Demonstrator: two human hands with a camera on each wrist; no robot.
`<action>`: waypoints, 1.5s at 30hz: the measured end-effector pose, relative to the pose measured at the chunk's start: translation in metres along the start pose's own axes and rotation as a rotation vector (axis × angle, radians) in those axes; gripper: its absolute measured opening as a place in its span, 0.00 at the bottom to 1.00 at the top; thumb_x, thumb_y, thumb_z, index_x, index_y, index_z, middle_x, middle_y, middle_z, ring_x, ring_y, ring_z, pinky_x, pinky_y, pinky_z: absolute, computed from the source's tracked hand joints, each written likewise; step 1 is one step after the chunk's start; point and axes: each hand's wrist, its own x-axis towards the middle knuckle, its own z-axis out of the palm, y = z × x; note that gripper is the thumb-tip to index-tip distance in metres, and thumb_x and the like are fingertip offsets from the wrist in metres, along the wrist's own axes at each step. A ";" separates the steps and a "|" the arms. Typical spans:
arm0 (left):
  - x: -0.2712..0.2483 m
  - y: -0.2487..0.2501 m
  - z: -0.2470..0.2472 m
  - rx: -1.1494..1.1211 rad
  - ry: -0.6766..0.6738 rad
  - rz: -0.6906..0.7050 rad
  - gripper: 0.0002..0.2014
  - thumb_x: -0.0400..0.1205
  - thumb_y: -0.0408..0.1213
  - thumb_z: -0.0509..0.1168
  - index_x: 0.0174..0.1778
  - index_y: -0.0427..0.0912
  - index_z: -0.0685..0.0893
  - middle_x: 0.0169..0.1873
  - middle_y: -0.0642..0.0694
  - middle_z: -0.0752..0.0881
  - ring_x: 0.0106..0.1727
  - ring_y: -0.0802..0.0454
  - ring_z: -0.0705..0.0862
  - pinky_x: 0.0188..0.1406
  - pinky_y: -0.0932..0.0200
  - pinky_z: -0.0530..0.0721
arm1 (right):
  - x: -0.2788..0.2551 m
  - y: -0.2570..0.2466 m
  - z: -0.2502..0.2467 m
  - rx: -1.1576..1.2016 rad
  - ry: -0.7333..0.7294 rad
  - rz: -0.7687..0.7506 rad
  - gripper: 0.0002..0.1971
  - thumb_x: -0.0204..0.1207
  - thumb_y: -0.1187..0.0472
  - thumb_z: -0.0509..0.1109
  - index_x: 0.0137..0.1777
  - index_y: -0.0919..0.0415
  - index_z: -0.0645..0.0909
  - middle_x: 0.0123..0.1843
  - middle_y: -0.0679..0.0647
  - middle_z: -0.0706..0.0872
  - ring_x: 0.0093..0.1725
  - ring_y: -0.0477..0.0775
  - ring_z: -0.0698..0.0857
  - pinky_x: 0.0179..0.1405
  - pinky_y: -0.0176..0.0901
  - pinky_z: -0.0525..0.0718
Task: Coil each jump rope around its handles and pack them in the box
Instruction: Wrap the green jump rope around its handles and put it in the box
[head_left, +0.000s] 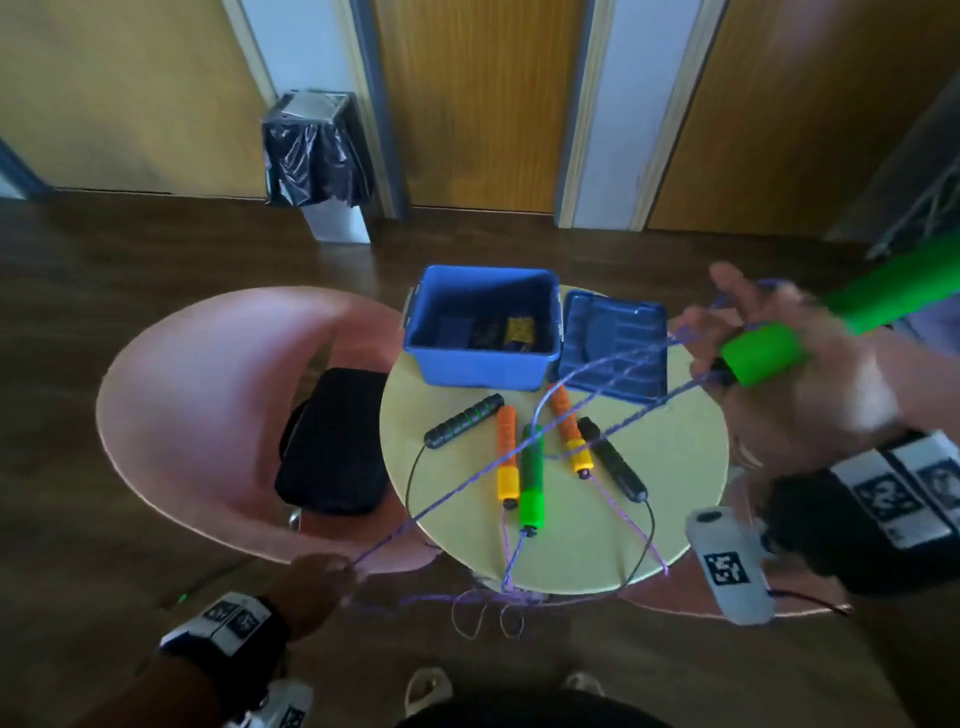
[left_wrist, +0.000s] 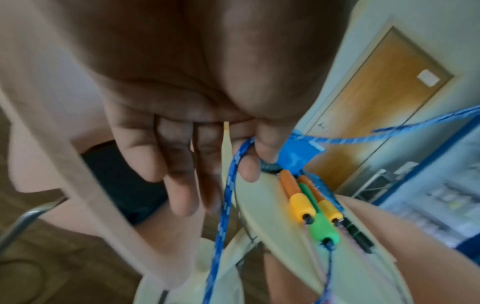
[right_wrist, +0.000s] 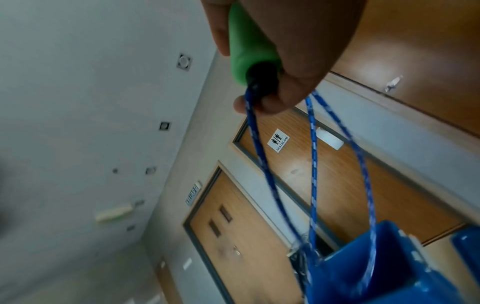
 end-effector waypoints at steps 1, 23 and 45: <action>0.000 -0.001 -0.004 -0.030 -0.019 0.005 0.20 0.71 0.58 0.58 0.27 0.45 0.79 0.25 0.50 0.82 0.33 0.49 0.82 0.37 0.57 0.77 | -0.003 0.001 -0.002 -0.022 0.032 -0.022 0.46 0.52 0.40 0.86 0.71 0.57 0.77 0.60 0.60 0.83 0.45 0.48 0.90 0.32 0.37 0.84; -0.043 0.217 -0.052 -0.452 -0.031 0.646 0.10 0.78 0.43 0.68 0.34 0.41 0.82 0.27 0.45 0.83 0.31 0.53 0.79 0.35 0.63 0.77 | -0.058 0.047 0.034 -0.737 -0.473 0.450 0.10 0.66 0.66 0.77 0.42 0.67 0.78 0.21 0.49 0.79 0.18 0.53 0.75 0.23 0.39 0.71; -0.017 0.018 0.108 -0.114 0.202 -0.270 0.11 0.81 0.46 0.68 0.46 0.44 0.91 0.44 0.40 0.90 0.44 0.49 0.85 0.50 0.55 0.82 | 0.012 -0.037 -0.062 -0.232 0.052 -0.228 0.10 0.70 0.68 0.72 0.32 0.54 0.79 0.26 0.55 0.78 0.23 0.56 0.80 0.26 0.41 0.76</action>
